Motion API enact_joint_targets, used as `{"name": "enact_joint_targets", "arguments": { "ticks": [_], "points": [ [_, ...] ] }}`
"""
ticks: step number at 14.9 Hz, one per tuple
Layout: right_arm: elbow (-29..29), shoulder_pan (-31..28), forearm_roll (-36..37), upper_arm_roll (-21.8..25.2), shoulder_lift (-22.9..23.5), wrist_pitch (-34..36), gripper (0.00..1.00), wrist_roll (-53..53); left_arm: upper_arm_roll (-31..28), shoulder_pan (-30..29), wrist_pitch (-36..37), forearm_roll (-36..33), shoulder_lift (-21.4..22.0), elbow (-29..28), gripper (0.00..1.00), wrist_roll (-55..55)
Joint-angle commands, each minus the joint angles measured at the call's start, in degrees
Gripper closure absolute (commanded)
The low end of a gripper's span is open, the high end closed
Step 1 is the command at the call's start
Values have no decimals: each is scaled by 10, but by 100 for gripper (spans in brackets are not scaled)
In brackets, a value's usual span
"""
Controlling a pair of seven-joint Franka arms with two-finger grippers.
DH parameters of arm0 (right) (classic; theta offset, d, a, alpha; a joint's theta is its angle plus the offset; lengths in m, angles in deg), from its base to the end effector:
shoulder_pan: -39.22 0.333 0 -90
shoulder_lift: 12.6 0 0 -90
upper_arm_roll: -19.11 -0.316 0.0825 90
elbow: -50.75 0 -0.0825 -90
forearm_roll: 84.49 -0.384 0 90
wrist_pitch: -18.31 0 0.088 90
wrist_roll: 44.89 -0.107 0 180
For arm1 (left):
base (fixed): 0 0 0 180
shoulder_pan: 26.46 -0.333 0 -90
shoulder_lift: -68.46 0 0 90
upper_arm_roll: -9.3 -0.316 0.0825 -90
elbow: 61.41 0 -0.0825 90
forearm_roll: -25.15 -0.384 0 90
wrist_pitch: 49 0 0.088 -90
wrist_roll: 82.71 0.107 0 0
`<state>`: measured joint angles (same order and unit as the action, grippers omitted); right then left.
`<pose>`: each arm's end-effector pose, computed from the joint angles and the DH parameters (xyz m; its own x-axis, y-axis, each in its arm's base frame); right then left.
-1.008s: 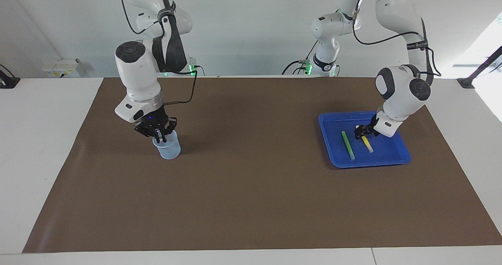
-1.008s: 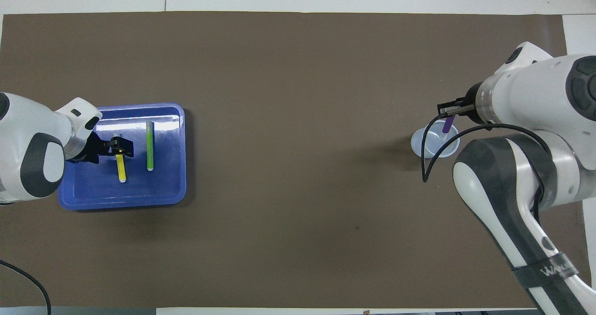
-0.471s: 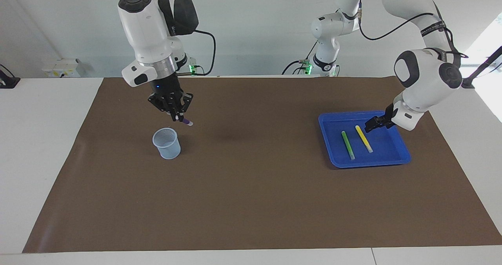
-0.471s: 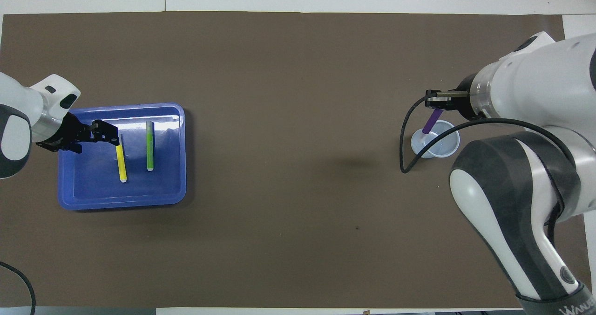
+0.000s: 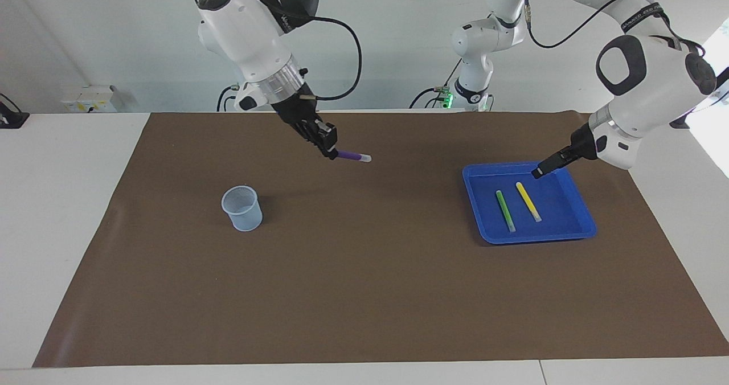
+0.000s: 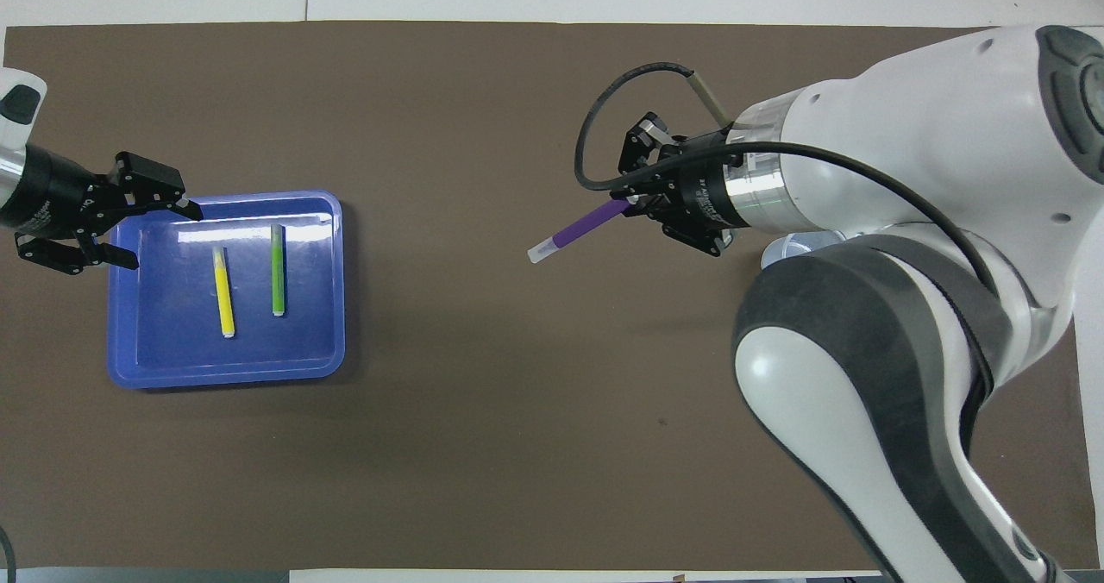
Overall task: Right arm passes pens to left for tray arrangement
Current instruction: 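Carry the purple pen toward the left gripper while the left gripper opens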
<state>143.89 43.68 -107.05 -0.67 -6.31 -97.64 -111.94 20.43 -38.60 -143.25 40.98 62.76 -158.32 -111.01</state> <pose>0.5632 0.2662 0.5880 0.6582 -0.6979 -0.2823 -0.7431 -0.5423 -0.3921 0.5786 -0.0130 0.5225 0.8340 0.4845 -0.2641 0.5363 -0.8244 0.1812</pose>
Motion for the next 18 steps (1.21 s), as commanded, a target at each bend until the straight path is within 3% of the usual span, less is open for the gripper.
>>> {"name": "enact_joint_targets", "arguments": {
  "ticks": [1,5,12,16,18],
  "points": [
    [-35,-3,-49,-36,29,-29,100,-102,-2,23,19,39,48,1,0,-164],
    [-38,-3,-52,-89,48,-80,100,-218,-1,75,11,54,84,1,0,-408],
    [-51,-3,-53,-136,63,-96,100,-297,43,131,-47,45,89,19,0,-783],
    [-64,-2,-50,-146,71,-97,100,-314,83,143,-52,11,111,12,0,-871],
    [-64,0,-50,-147,71,-97,100,-314,84,151,-88,-6,114,4,0,-895]
  ]
}}
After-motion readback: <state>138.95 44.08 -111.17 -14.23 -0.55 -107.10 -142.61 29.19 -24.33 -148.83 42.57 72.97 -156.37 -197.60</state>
